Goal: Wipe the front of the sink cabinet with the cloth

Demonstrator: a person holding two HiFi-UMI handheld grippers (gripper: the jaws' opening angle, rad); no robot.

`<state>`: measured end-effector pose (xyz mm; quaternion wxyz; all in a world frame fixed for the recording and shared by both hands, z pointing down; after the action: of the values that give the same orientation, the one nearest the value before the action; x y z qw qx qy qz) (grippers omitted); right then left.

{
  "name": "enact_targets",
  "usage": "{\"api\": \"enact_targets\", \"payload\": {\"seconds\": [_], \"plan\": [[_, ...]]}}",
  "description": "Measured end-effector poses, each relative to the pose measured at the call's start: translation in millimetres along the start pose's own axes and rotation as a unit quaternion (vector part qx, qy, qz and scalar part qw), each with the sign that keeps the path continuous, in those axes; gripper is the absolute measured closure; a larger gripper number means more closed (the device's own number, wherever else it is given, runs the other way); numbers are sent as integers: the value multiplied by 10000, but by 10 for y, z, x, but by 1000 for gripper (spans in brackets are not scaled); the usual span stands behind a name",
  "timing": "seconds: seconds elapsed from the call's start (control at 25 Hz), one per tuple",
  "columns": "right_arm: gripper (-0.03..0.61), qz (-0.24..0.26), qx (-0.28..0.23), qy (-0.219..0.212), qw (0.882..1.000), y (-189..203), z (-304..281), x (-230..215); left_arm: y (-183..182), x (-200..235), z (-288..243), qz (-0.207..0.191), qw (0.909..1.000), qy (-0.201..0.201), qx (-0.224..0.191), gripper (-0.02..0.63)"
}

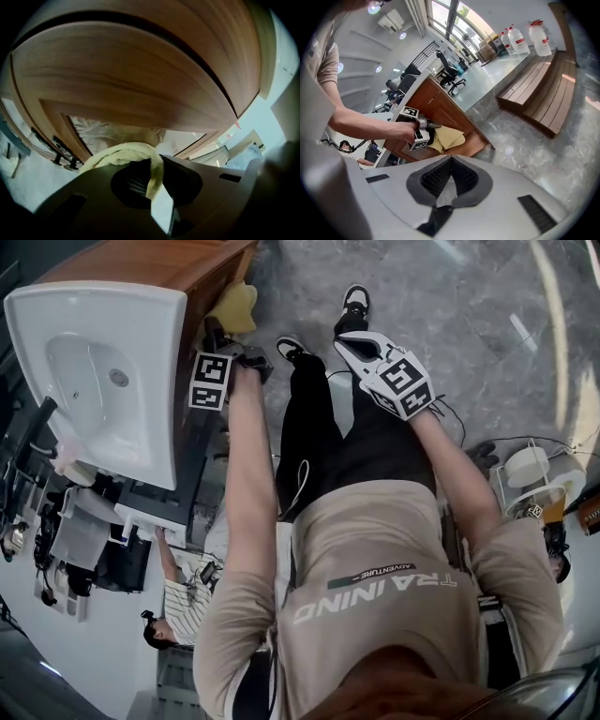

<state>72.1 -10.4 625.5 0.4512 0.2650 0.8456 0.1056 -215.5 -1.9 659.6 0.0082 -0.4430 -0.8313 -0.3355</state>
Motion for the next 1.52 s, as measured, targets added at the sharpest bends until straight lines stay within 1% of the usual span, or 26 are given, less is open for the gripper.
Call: {"api": "enact_targets", "payload": {"seconds": [0.04,0.16,0.24,0.44,0.64,0.88,1.04,1.12,1.28,1.4,1.52], "plan": [[566,-14,-7,10,10000,2,14,-24,0,-73,-21,-31,10000,60,-8,574],[566,-32,-33,27,10000,-3,49,-91,-7,-327,-105,-337,9989,325,41,574],[566,-42,-66,40,10000,-31,66,-127,-11,-474,-183,-466,9976,502,86,574],[566,-131,-133,101,9998,-63,130,-245,29,-736,-349,-439,9968,660,133,574],[566,-205,-68,149,9997,-5,213,-332,68,-973,-406,-424,9957,817,122,574],[566,-136,-55,182,9997,2,223,-380,41,-1331,-487,-990,9868,1284,28,574],[566,-96,-80,201,9997,39,170,-350,112,-1454,-404,-1495,9752,1633,4,574],[566,-50,-45,182,9998,84,113,-275,176,-1411,-330,-1559,9722,1746,48,574],[566,172,128,8,9998,286,-22,58,341,-1162,-89,-1437,9717,1868,148,574],[566,281,260,-81,9992,488,-157,345,481,-830,164,-1361,9724,1878,237,574],[566,362,394,-126,9985,679,-297,591,626,-353,423,-1189,9778,1693,343,574]]}}
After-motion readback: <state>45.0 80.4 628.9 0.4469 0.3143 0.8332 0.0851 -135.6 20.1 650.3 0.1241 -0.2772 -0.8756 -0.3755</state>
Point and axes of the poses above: the fingertips, and each gripper's own axes: z backward along the fingers, x to its left, y out of its underside, the point moved 3 cm from there along z, backward along the fingers, and after that the axes turned 5 degrees about -z, right-handed, at the moved point
